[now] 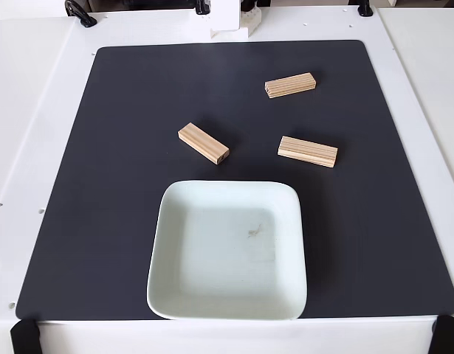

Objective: Pick up the wooden block and place them on the plate.

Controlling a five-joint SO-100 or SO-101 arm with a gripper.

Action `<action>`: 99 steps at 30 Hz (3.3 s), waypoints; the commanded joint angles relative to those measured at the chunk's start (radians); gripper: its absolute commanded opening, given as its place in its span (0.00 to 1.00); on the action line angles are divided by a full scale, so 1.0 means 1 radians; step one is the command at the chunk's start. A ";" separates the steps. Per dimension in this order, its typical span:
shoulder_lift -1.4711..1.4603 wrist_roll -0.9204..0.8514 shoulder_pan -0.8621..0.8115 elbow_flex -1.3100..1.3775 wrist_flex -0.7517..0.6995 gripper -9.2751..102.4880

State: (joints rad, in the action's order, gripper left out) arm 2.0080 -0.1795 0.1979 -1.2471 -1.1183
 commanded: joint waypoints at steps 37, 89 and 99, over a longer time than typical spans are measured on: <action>-1.045 0.169 -0.020 0.186 0.815 0.08; -0.245 0.282 -0.029 -0.360 0.416 0.12; 0.152 0.295 0.002 -0.726 -0.005 0.12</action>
State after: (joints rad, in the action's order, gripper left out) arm 2.0571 0.1058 0.1917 -1.8929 -1.0876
